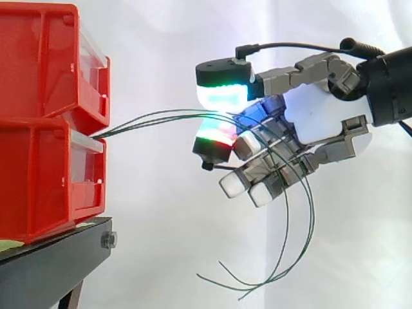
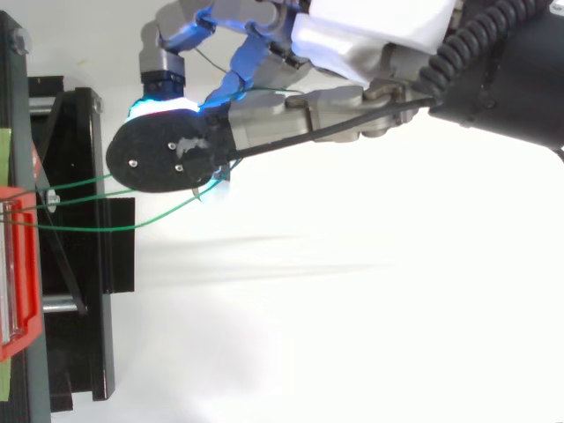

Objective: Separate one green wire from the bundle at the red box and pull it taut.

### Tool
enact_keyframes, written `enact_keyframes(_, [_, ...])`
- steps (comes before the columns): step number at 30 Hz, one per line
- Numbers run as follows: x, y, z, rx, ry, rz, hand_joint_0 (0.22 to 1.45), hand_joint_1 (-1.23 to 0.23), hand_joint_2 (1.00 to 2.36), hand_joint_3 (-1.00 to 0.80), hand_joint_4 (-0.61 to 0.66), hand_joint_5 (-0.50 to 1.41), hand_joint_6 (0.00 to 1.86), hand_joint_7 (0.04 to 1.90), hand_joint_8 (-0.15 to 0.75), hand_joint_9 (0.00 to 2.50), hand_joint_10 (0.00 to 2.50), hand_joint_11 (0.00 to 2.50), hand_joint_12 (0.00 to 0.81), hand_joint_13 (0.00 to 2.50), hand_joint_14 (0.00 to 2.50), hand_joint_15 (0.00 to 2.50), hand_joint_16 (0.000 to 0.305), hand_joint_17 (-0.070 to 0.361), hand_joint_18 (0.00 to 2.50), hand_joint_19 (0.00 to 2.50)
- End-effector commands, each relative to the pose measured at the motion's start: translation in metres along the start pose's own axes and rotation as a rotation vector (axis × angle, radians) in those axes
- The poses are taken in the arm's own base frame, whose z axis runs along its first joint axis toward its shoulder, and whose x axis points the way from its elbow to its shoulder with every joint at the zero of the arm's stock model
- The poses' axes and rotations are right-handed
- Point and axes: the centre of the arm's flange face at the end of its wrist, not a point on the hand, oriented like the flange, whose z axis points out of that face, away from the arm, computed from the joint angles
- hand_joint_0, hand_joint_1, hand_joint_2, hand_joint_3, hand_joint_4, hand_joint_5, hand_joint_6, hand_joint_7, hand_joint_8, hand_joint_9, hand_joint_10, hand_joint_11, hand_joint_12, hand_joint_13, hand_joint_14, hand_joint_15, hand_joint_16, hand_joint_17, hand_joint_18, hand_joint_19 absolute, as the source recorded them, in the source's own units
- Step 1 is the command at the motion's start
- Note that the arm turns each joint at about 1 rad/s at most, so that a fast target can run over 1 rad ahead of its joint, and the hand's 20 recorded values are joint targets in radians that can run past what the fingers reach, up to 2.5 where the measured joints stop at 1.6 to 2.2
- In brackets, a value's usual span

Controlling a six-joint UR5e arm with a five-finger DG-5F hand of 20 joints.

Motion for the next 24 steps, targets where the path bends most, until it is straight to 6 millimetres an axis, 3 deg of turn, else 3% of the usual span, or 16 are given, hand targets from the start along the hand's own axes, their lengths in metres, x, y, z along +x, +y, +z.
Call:
enact_keyframes(1, [0.0007,0.0056,-0.0004,-0.009,0.000,-0.007,0.62,-0.79,1.02,-0.19,0.17,-0.19,0.90,1.25,0.315,1.05,0.02,0.79,0.385,0.86,0.02,0.48,0.058,0.130,0.82,0.55])
enact_keyframes(9, [0.0030,0.0059,-0.0008,-0.009,0.003,-0.009,0.63,-0.79,1.02,-0.21,0.16,-0.19,0.90,1.26,0.311,1.04,0.02,0.78,0.385,0.86,0.02,0.47,0.058,0.130,0.82,0.54])
enact_keyframes(16, [0.0037,0.0060,-0.0010,-0.009,0.000,-0.003,0.66,-0.82,1.01,-0.36,0.16,-0.19,0.90,1.22,0.307,1.04,0.02,0.79,0.380,0.86,0.02,0.46,0.057,0.128,0.81,0.53])
enact_keyframes(24, [0.0037,0.0060,-0.0010,-0.009,0.000,-0.002,0.66,-0.80,1.01,-0.31,0.15,-0.19,0.90,1.28,0.304,1.04,0.02,0.78,0.378,0.86,0.02,0.46,0.057,0.127,0.81,0.53])
